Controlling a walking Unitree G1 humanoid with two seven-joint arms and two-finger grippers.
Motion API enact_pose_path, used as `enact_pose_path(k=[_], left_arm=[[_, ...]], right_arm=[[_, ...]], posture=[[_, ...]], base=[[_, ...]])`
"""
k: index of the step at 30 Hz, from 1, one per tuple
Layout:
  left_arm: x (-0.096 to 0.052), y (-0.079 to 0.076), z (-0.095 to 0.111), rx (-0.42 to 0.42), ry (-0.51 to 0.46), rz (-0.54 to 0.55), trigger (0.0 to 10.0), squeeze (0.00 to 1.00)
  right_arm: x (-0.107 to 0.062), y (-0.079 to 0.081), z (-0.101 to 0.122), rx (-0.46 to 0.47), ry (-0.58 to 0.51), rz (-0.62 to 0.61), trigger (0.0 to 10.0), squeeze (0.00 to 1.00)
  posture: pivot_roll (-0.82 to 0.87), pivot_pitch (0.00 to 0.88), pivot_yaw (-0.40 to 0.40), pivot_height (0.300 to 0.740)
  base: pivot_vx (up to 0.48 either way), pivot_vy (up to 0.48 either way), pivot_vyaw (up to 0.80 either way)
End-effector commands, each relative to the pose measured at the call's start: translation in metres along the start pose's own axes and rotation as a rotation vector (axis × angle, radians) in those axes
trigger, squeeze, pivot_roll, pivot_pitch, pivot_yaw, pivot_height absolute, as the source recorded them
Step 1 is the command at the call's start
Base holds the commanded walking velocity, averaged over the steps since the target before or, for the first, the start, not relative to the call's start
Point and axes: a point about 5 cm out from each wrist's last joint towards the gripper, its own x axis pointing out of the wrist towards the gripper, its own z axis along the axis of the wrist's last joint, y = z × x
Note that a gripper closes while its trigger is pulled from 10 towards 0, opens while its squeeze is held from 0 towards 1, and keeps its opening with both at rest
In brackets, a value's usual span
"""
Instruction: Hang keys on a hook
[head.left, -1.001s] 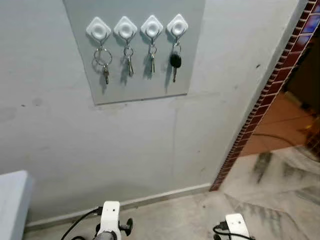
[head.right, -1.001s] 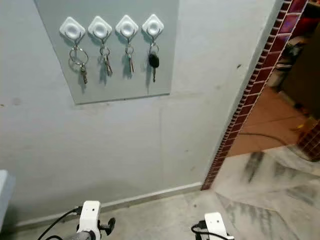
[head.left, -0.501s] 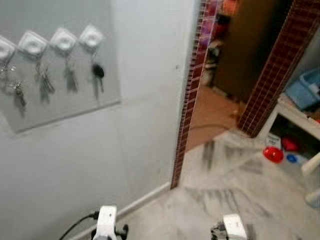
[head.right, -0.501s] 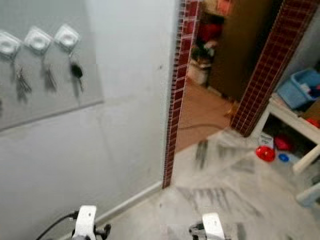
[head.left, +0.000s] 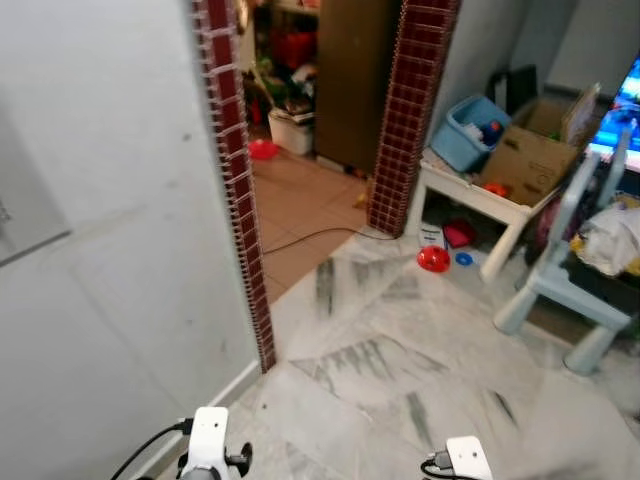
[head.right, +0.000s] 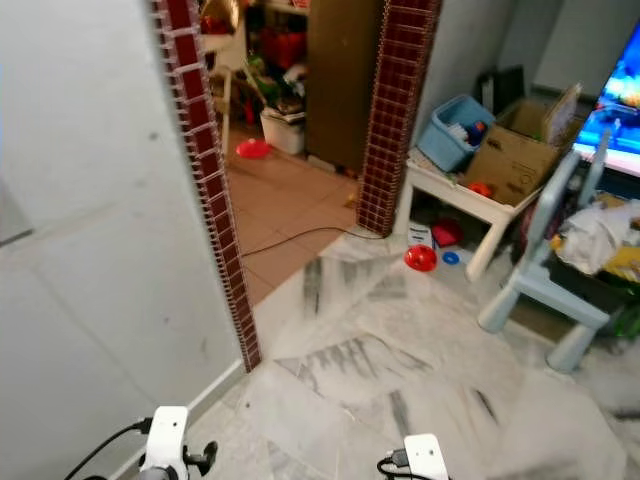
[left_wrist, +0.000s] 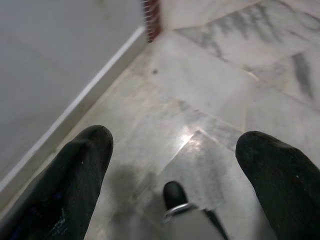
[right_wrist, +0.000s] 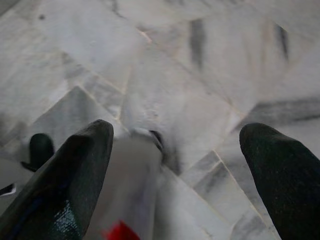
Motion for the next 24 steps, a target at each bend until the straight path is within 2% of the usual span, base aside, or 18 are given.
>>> enact_pose_path(k=[1, 10, 24], left_arm=[[0.0017, -0.0113, 0.0034, 0.004, -0.008, -0.029, 10.0, 0.00], [0.0018, -0.0111, 0.0035, 0.006, -0.007, -0.029, 10.0, 0.00], [0.0018, -0.0107, 0.0031, 0.009, -0.001, -0.028, 10.0, 0.00]], right_arm=[[-0.0010, -0.0081, -0.0012, -0.005, 0.008, -0.019, 10.0, 0.00], [-0.0008, -0.0080, 0.0000, -0.006, -0.001, -0.027, 10.0, 0.00], [-0.0010, -0.0099, -0.0010, -0.039, 0.010, -0.053, 10.0, 0.00]], posture=[[-0.07, 0.000, 0.026, 0.740], [-0.06, 0.000, 0.027, 0.740], [-0.07, 0.000, 0.028, 0.740]], base=[[0.000, -0.349, -0.77], [0.000, -0.349, -0.75], [0.000, -0.250, 0.00]])
